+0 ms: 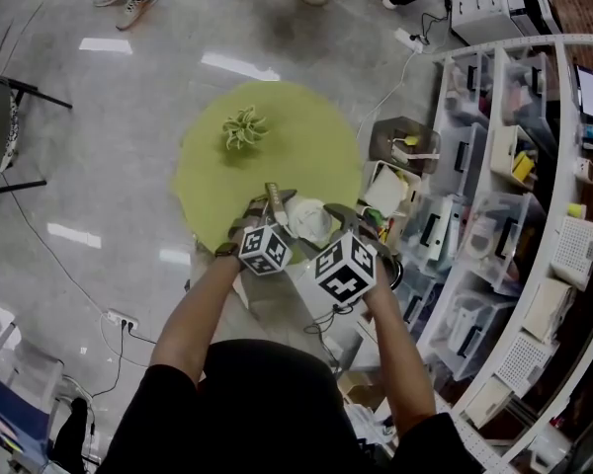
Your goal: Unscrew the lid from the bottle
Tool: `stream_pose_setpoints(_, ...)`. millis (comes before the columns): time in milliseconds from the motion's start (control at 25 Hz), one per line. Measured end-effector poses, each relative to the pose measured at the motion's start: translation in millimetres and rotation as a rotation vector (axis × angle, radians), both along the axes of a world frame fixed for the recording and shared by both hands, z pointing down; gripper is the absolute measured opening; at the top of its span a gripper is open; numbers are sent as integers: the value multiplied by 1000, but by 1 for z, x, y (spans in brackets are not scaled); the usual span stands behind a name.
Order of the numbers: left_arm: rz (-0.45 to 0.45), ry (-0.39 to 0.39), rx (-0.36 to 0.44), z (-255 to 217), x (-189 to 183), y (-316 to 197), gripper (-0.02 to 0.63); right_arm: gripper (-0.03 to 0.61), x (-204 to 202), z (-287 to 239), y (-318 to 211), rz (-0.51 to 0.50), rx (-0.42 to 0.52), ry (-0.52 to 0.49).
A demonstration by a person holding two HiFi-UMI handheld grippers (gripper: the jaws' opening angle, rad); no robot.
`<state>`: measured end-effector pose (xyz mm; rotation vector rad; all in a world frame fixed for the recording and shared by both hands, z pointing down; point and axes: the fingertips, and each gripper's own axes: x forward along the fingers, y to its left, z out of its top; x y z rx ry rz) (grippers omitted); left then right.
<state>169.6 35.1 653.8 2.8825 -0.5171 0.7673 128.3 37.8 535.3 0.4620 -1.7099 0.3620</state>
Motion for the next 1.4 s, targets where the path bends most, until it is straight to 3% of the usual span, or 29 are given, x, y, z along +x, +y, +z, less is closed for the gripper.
stream_pose_setpoints(280,2,1,-2,2,0,0,399,324,-1,2,5,-291,-10,51)
stream_pose_setpoints(480,2,-3,-2,3,0,1,399,325,-1,4,7,-320,-23,64)
stream_pose_setpoints(760,6,-3,-7,5,0,0,397,400,9,9,0,-94,0,62)
stream_pose_setpoints(1040,9,-10,-9,6,0,1,397,379,9,-3,5,39,45,16)
stream_pose_setpoints(1120,9,-10,-10,5,1,2,397,379,5,-12,1,149,74,-33)
stream_pose_setpoints(1280,8,-6,-12,5,0,2,397,377,5,-13,-6,529,81,-106)
stream_pose_setpoints(1400,8,-3,-13,6,0,1,397,377,5,-1,-4,653,61,-106)
